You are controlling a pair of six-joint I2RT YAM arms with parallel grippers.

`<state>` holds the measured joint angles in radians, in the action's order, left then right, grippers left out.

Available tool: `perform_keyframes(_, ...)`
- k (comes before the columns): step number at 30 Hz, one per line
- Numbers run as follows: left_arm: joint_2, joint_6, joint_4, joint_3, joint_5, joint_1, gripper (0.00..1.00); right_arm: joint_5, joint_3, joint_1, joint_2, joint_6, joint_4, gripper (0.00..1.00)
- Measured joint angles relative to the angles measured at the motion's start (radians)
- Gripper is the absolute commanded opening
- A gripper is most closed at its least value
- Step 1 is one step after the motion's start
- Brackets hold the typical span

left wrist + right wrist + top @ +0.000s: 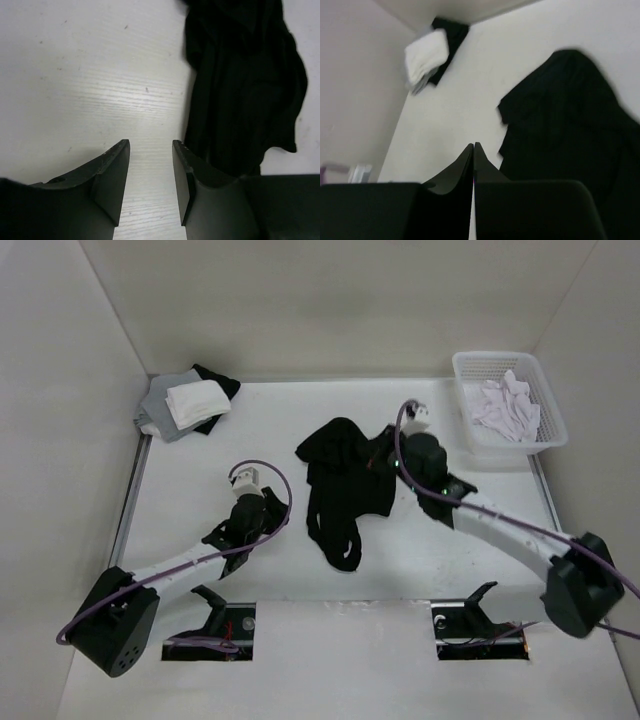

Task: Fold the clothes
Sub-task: Move the tank top to the center of the board, then flatten the tank top out

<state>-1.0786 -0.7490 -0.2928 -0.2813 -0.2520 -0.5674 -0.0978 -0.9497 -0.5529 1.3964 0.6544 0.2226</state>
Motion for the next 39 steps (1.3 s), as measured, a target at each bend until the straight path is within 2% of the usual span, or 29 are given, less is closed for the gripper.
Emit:
perform_keyframes(2, -0.009, 0.002, 0.026, 0.0, -0.018, -0.003, 0.36, -0.026, 0.154, -0.144, -0.152, 0.016, 0.006, 0.24)
perform_keyframes(4, -0.011, 0.005, 0.036, 0.0, -0.025, -0.003, 0.36, -0.041, 0.267, -0.271, -0.23, 0.047, -0.045, 0.43)
perform_keyframes(6, -0.011, 0.01, 0.051, 0.0, -0.029, -0.002, 0.36, -0.062, 0.382, -0.438, -0.298, 0.099, -0.173, 0.5)
perform_keyframes(7, -0.011, 0.012, 0.055, -0.001, -0.029, -0.002, 0.36, -0.075, 0.422, -0.533, -0.326, 0.13, -0.253, 0.52)
perform_keyframes(9, -0.011, 0.013, 0.061, -0.001, -0.028, -0.002, 0.36, -0.081, 0.441, -0.633, -0.344, 0.172, -0.324, 0.52)
perform_keyframes(13, -0.012, 0.013, 0.065, -0.001, -0.021, -0.003, 0.37, -0.113, 0.441, -0.716, -0.306, 0.216, -0.346, 0.53)
perform_keyframes(22, 0.005, 0.006, 0.064, 0.003, 0.003, -0.013, 0.37, -0.163, 0.391, -0.643, -0.056, 0.145, -0.267, 0.49)
perform_keyframes(23, 0.006, 0.003, 0.065, 0.008, 0.003, -0.016, 0.37, -0.169, 0.384, -0.637, -0.038, 0.133, -0.252, 0.44)
perform_keyframes(26, 0.005, -0.002, 0.066, 0.015, 0.011, -0.024, 0.38, -0.174, 0.369, -0.621, 0.007, 0.107, -0.211, 0.15)
perform_keyframes(27, 0.002, -0.002, 0.065, 0.015, 0.016, -0.028, 0.39, -0.172, 0.364, -0.618, 0.022, 0.107, -0.203, 0.09)
perform_keyframes(28, -0.002, -0.002, 0.065, 0.015, 0.022, -0.033, 0.4, -0.17, 0.356, -0.611, 0.048, 0.1, -0.19, 0.05)
perform_keyframes(30, -0.008, -0.002, 0.065, 0.015, 0.029, -0.042, 0.44, -0.166, 0.357, -0.603, 0.057, 0.097, -0.186, 0.04)
perform_keyframes(33, -0.014, -0.002, 0.066, 0.015, 0.052, -0.064, 0.49, -0.15, 0.398, -0.567, -0.052, 0.101, -0.183, 0.03)
perform_keyframes(35, -0.016, 0.003, 0.065, 0.015, 0.073, -0.102, 0.51, -0.134, 0.455, -0.499, -0.238, 0.103, -0.182, 0.04)
perform_keyframes(37, -0.023, 0.004, 0.065, 0.014, 0.097, -0.156, 0.51, -0.101, 0.509, -0.341, -0.499, 0.111, -0.174, 0.04)
perform_keyframes(39, -0.031, 0.004, 0.065, 0.014, 0.11, -0.196, 0.52, -0.076, 0.53, -0.209, -0.647, 0.117, -0.161, 0.04)
